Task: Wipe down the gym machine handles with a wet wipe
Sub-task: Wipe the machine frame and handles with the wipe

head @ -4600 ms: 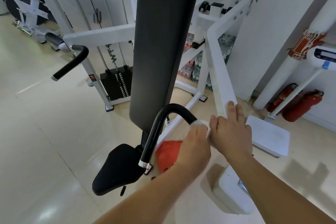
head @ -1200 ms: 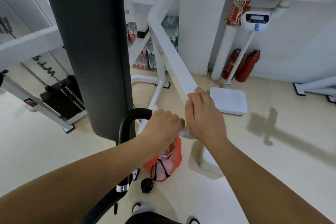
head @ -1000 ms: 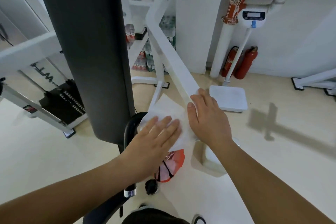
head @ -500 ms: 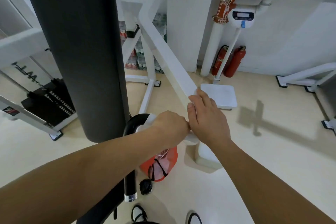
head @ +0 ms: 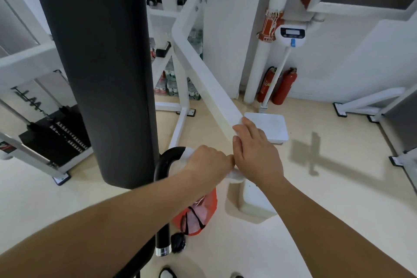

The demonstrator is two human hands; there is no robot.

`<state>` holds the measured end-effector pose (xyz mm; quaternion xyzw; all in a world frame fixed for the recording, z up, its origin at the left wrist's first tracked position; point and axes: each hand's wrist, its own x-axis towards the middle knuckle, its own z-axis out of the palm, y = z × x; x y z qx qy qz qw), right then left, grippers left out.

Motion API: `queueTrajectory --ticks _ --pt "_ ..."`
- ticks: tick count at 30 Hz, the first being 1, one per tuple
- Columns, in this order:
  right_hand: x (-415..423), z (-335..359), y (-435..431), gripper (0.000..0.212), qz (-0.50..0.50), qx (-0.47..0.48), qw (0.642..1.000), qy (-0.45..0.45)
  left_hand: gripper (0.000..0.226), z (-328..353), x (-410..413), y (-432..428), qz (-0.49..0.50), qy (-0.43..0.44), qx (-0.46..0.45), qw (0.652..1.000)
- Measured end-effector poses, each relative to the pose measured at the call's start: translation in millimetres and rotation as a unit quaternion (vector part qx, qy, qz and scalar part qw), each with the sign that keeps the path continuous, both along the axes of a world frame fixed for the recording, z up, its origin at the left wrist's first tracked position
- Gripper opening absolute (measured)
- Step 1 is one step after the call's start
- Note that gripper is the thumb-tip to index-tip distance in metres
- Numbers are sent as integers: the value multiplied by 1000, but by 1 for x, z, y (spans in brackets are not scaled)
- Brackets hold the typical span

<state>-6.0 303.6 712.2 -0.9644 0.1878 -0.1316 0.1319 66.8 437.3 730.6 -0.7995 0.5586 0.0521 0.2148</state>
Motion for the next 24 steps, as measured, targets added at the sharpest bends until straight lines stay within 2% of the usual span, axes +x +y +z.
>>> queueTrajectory --ticks 2,4,7,11,12,14,16,17,20,24 --pt "-2 0 0 35 1 -8 1000 5 18 15 18 -8 52 108 43 992" --pt "-2 -1 -1 35 3 -25 1000 10 27 31 41 -5 116 215 75 967" --pt "1 -1 -1 37 2 -33 999 14 33 37 58 9 189 316 63 928" --pt "4 1 0 41 -2 -40 999 32 36 25 62 36 203 270 -41 940" --pt "5 2 0 42 -4 -41 998 38 30 19 66 46 218 272 -80 934" --pt "5 2 0 43 -9 -40 998 43 10 10 68 68 261 310 -177 897" --pt "5 1 1 43 -11 -47 998 41 23 1 65 80 283 323 -249 868" --pt "5 0 1 43 -12 -53 998 41 26 -3 64 83 287 323 -263 863" --pt "4 -4 3 46 -16 -56 997 54 14 -3 65 85 270 343 -254 863" --pt "-5 -7 6 48 70 -116 990 33 38 13 69 94 218 381 -201 876"
